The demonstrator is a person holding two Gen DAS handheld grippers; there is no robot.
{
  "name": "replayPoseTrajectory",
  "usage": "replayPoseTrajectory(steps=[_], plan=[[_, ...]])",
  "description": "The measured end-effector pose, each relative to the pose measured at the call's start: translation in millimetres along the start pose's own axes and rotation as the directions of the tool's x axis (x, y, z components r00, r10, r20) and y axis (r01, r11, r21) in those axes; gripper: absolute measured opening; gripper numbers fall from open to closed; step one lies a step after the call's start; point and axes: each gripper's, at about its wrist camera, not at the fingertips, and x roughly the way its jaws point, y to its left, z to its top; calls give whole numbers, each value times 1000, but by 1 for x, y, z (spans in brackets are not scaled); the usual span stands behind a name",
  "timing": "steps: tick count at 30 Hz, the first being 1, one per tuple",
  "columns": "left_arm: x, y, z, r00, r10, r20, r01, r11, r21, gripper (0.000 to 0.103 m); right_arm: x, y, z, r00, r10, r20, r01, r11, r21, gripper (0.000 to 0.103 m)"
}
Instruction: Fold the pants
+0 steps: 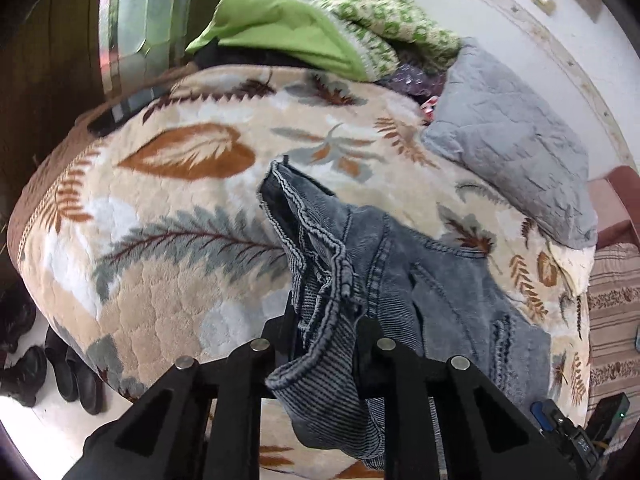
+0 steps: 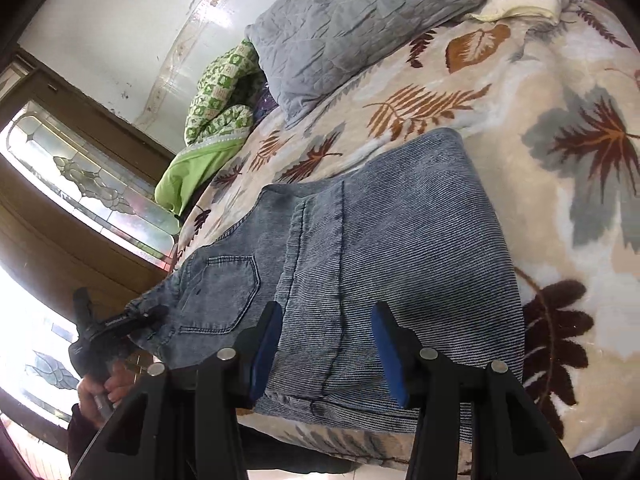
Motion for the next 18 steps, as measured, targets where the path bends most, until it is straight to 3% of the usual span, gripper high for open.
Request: replayPoseTrajectory(steps=[3,6,9,14,16,18], plan=[[-18,-18,1,999,-27,39,25,998,51,19,4,6,-1,1000,-2,-9,2,999,-33,50],[-35,-36,1,996,-62,71,54,993,104,19,4,22,-3,998,-56,42,61,990,-124,50],[-46,-50,0,993,-86,87,73,988,139,19,11,34,-4,994,-87,66,98,977,-188,37],[-57,-66,-5,989,-106,100,87,979,185,19,30,48,-1,991,-115,62,127,961,-246,33],[-61,-72,-8,988,-113,104,89,974,207,19,40,52,-1,990,-134,52,143,953,-268,33],[-64,-77,-10,988,-117,104,92,971,221,19,64,50,-3,978,-209,-29,191,934,-301,34]])
